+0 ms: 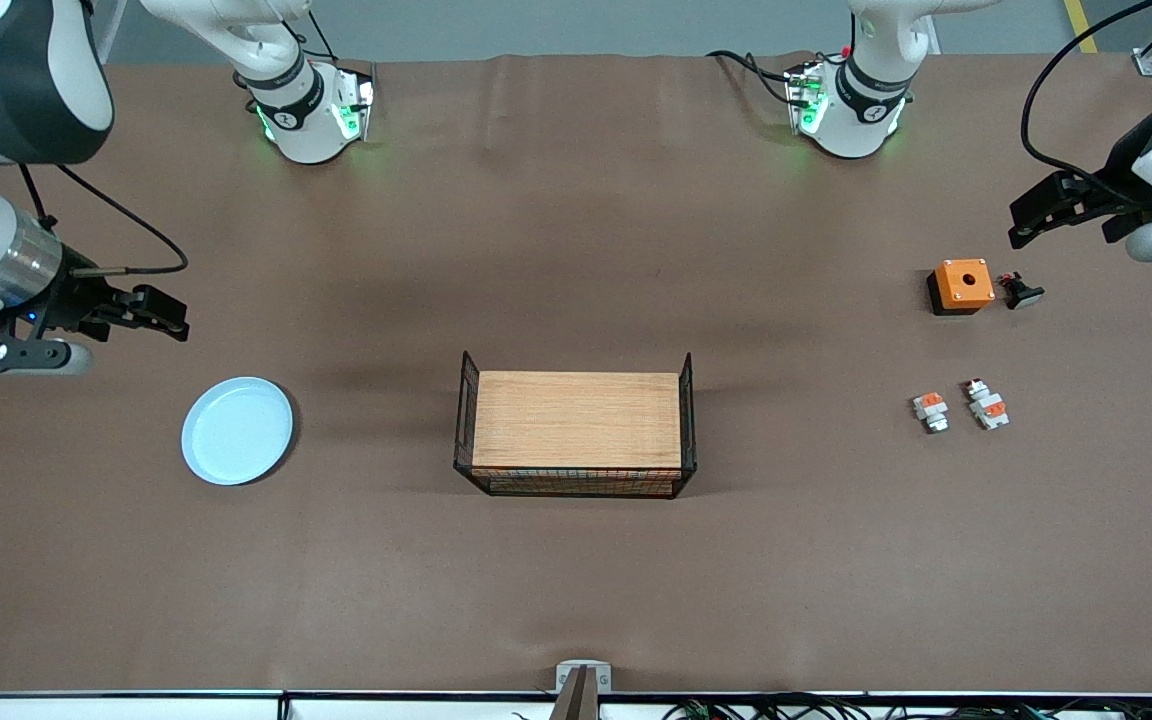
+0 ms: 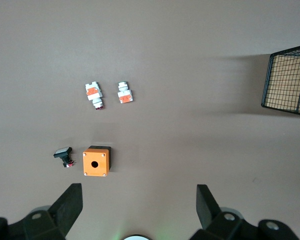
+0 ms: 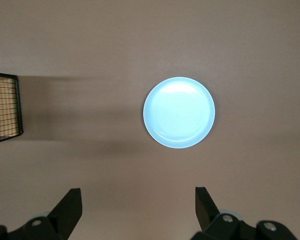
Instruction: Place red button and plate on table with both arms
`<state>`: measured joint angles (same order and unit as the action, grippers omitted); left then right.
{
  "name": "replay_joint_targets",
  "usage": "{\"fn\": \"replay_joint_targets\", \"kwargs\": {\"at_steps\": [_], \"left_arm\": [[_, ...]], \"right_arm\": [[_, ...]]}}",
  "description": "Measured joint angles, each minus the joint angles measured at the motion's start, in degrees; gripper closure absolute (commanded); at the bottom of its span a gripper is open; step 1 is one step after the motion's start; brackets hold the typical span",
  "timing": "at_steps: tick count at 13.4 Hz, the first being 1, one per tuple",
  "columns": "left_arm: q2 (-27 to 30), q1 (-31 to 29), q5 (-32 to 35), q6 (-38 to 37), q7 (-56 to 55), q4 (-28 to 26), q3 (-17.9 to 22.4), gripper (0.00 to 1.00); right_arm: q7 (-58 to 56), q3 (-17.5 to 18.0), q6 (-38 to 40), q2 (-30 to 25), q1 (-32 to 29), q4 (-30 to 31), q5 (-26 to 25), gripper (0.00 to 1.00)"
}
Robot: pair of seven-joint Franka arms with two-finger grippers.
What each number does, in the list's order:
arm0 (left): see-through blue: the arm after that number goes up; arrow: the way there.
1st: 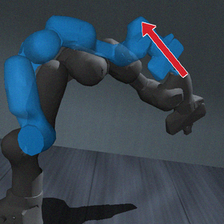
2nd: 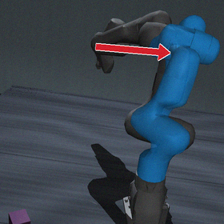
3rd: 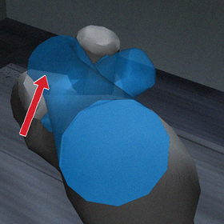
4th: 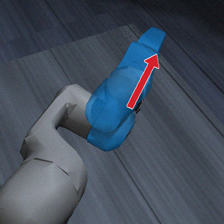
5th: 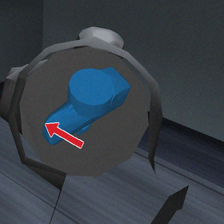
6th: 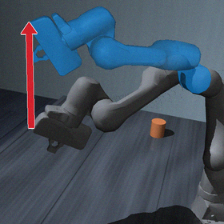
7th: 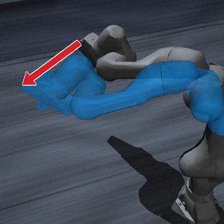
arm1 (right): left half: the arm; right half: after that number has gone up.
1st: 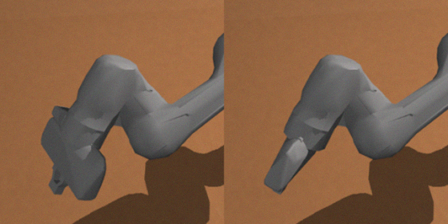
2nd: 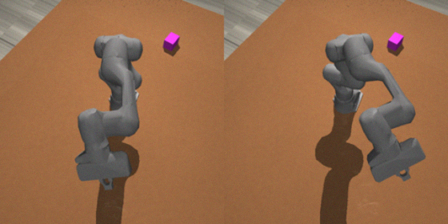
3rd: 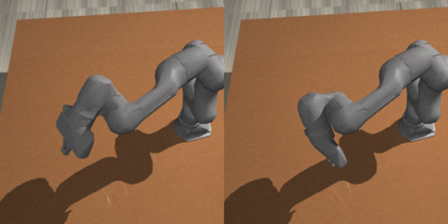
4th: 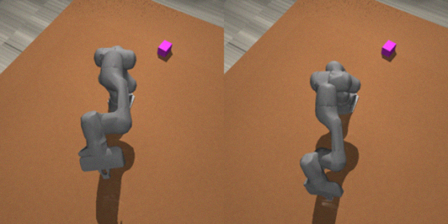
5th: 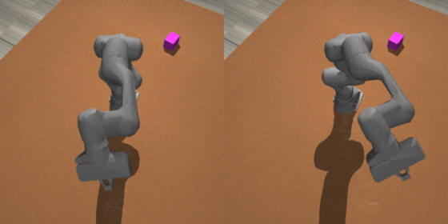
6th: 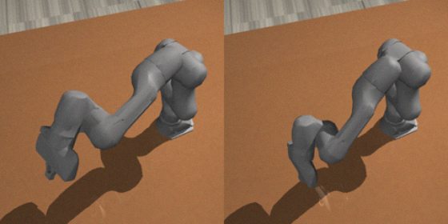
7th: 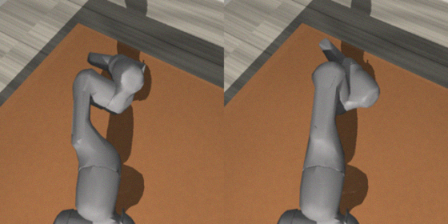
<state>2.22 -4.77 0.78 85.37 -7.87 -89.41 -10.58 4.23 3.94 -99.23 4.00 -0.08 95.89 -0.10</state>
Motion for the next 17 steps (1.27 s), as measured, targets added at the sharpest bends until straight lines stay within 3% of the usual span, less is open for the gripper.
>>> {"fn": "replay_joint_targets", "kwargs": {"at_steps": [4, 11, 17], "left_arm": [[0.0, 0.0, 0.0, 0.1, 0.0, 0.0, 0.0, 0.00], [0.0, -0.1, 0.0, 0.1, 0.0, 0.9, 0.1, 0.00], [0.0, -0.1, 0.0, 0.1, 0.0, 1.1, 0.1, 0.00]], "right_arm": [[0.0, -0.1, 1.5, -1.5, 0.1, -0.7, -0.1, 0.00], [0.2, -0.6, 12.4, -2.1, -1.1, -9.9, -0.1, 0.00], [0.2, -0.6, 15.9, -4.1, -1.2, -10.1, -0.1, 0.00]]}}
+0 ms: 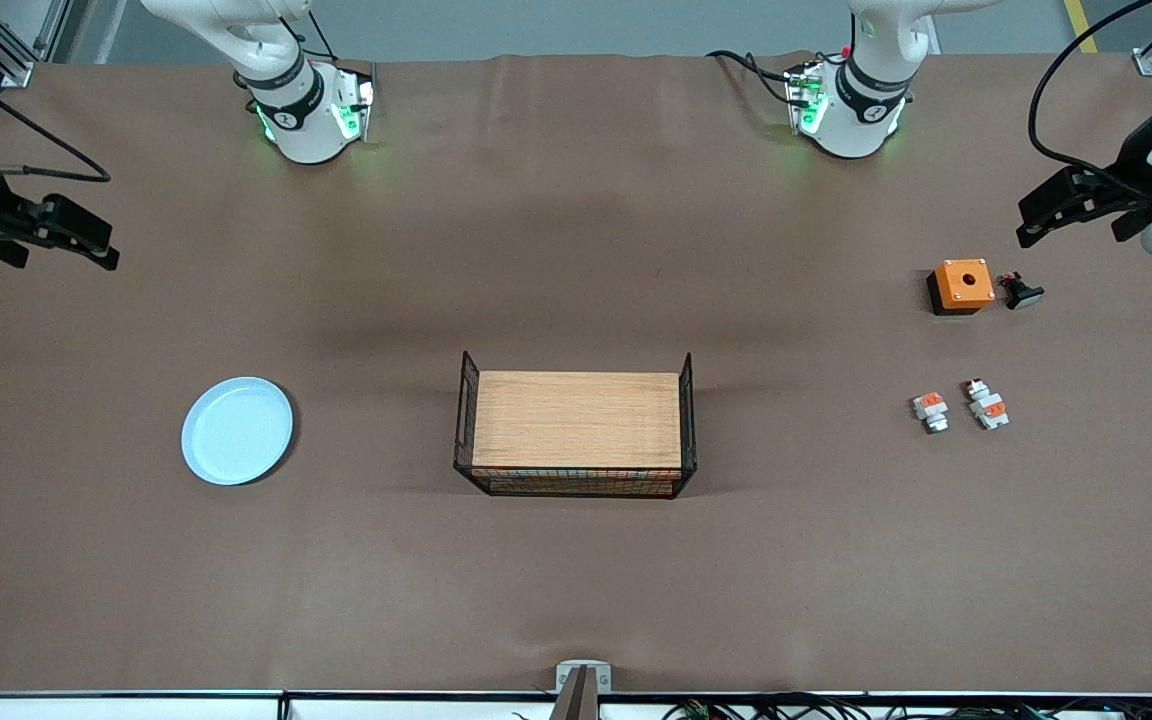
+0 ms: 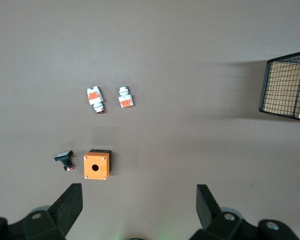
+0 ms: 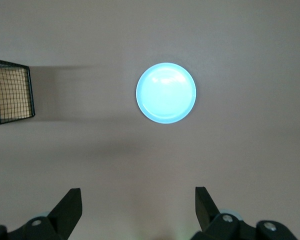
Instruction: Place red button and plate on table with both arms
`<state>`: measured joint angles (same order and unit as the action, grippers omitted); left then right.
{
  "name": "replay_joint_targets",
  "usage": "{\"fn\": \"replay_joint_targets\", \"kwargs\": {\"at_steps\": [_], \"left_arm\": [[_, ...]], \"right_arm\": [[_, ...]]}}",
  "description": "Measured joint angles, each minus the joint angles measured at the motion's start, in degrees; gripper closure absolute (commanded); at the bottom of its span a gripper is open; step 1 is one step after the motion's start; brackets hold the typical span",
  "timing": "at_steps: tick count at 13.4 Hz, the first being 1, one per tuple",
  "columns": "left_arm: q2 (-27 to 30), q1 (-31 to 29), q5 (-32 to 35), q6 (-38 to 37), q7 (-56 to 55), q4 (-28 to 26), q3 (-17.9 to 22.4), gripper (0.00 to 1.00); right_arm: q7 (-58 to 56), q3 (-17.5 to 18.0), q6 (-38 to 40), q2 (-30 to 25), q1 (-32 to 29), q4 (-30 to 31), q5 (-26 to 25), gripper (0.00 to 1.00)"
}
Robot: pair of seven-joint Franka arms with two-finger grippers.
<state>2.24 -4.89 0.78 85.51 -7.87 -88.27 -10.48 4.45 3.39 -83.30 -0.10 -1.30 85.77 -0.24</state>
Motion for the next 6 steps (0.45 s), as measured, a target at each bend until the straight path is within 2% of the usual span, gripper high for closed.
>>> {"fn": "replay_joint_targets", "kwargs": {"at_steps": [6], "left_arm": [[0.0, 0.0, 0.0, -0.1, 0.0, 0.0, 0.0, 0.00]], "right_arm": [[0.2, -0.1, -0.5, -2.1, -1.6, 2.6, 0.0, 0.00]]}}
